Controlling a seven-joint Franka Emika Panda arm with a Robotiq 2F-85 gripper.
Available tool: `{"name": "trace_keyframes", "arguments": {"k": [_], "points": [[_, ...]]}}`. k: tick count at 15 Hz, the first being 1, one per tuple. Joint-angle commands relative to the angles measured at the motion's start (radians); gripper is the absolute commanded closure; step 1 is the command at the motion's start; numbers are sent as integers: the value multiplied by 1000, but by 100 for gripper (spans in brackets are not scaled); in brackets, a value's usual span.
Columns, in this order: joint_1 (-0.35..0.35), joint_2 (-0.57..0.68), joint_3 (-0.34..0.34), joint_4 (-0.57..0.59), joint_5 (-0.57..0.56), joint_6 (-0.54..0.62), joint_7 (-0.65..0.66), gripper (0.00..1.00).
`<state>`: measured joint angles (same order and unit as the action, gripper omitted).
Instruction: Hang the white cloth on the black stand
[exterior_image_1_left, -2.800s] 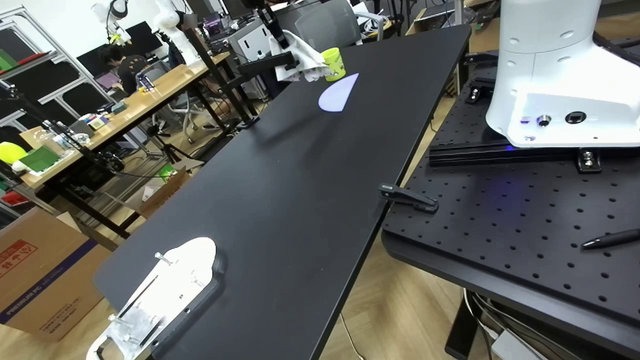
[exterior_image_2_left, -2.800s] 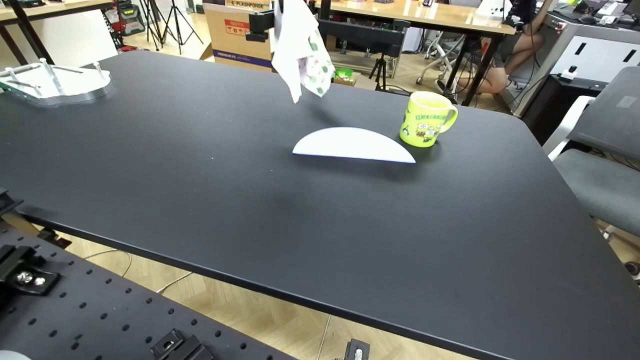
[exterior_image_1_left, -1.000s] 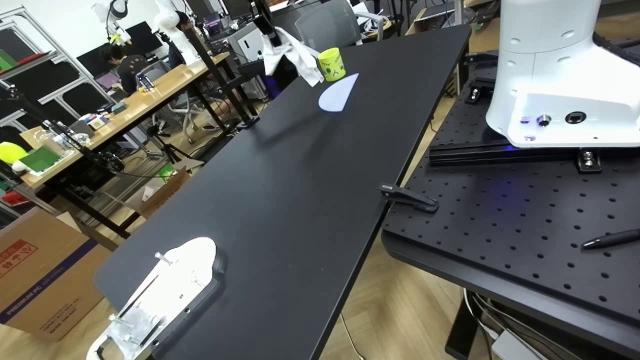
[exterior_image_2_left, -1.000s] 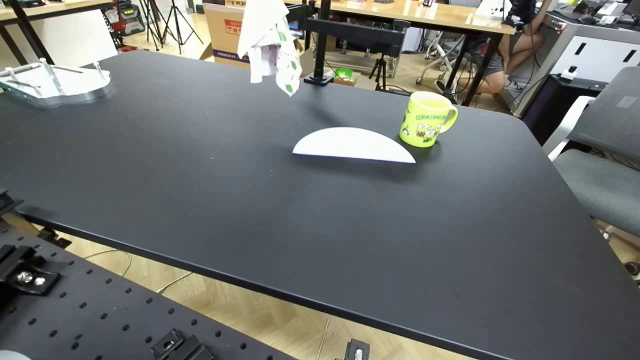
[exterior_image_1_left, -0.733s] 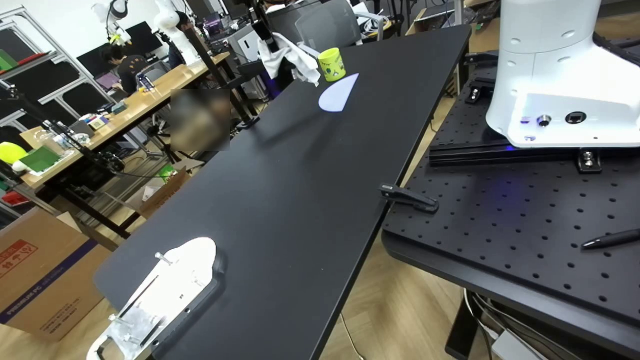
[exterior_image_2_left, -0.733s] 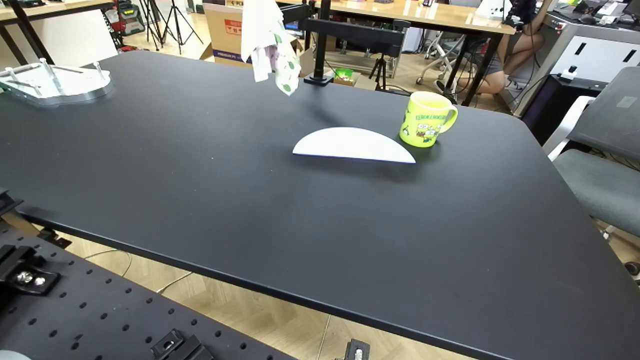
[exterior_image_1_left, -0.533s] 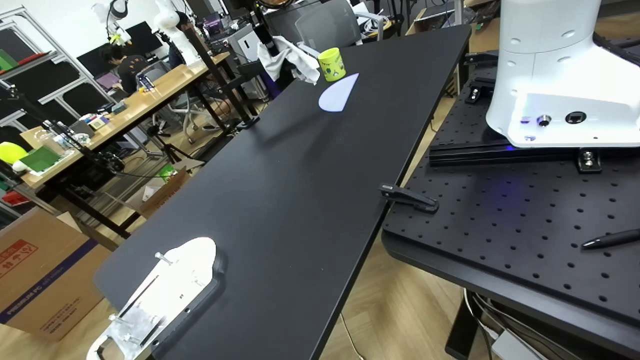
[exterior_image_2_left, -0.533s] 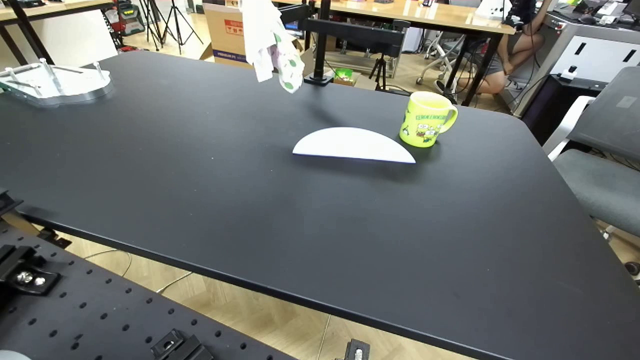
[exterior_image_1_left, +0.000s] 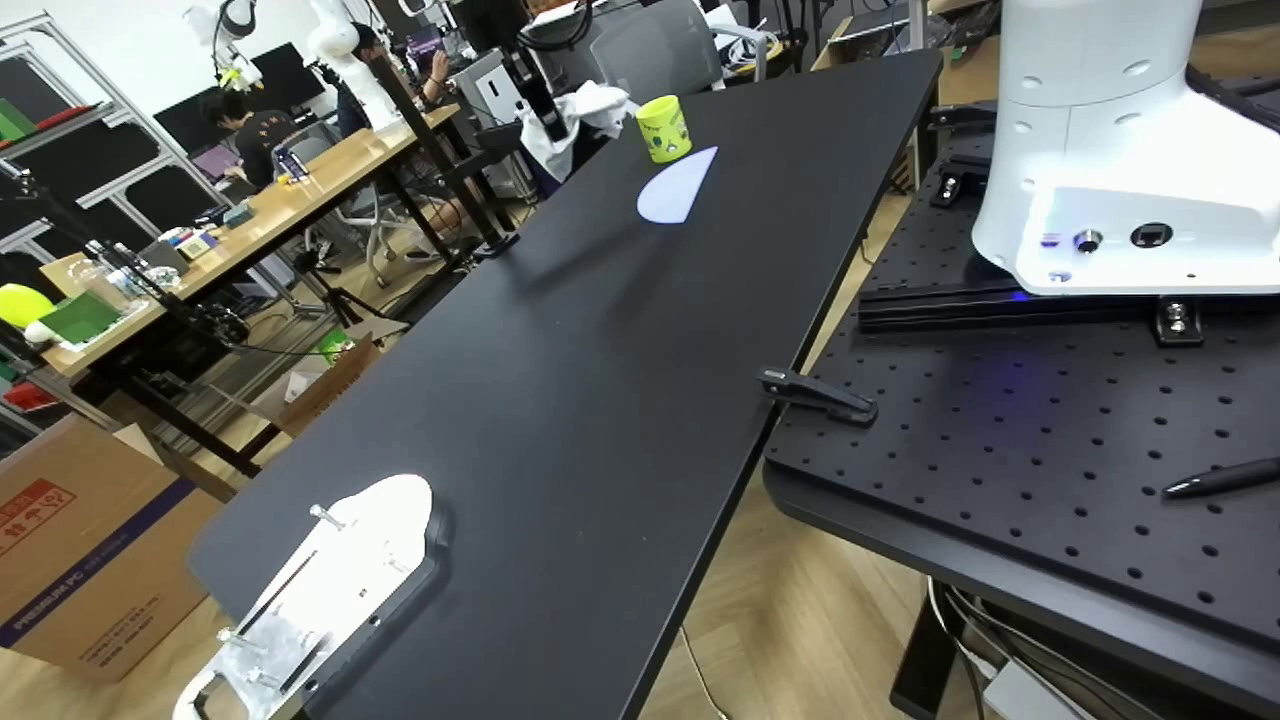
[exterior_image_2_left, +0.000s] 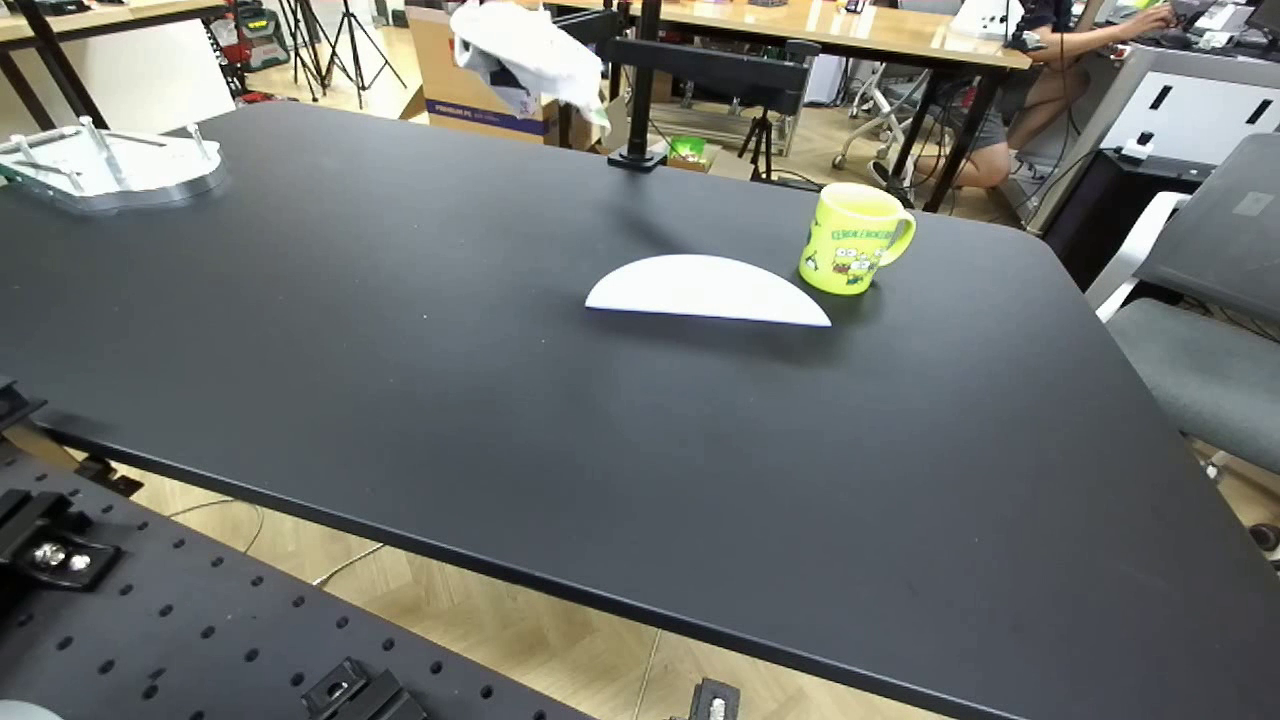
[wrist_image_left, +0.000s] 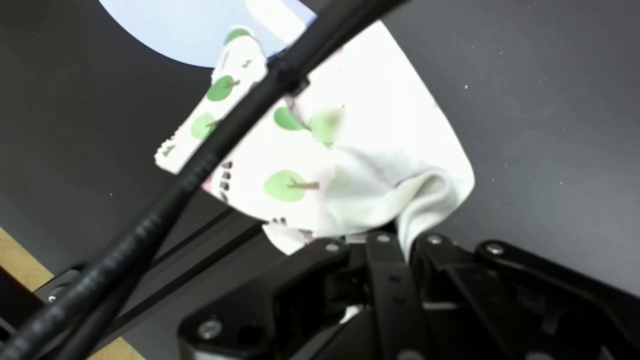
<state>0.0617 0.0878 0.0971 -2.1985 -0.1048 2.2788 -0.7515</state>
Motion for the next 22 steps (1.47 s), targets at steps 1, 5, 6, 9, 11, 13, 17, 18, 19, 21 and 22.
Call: {"name": "trace_keyframes", "arguments": {"k": [1, 5, 6, 9, 11, 13, 17, 18, 19, 21, 22], "points": [[-1, 38, 6, 27, 24, -20, -37, 99], [-6, 22, 8, 22, 26, -9, -46, 99], [-7, 15, 7, 21, 26, -6, -48, 99], [-9, -15, 3, 17, 30, 3, -45, 99], [-10, -41, -1, 11, 30, 13, -43, 99], [-11, -69, -6, 4, 33, 23, -41, 99], [-14, -96, -22, 6, 37, 29, -35, 99], [-15, -98, -28, 8, 38, 30, -35, 99], [-16, -97, -32, 10, 40, 29, -34, 99], [-19, -95, -41, 12, 41, 30, -34, 99], [-21, -93, -44, 14, 42, 27, -35, 99]]}}
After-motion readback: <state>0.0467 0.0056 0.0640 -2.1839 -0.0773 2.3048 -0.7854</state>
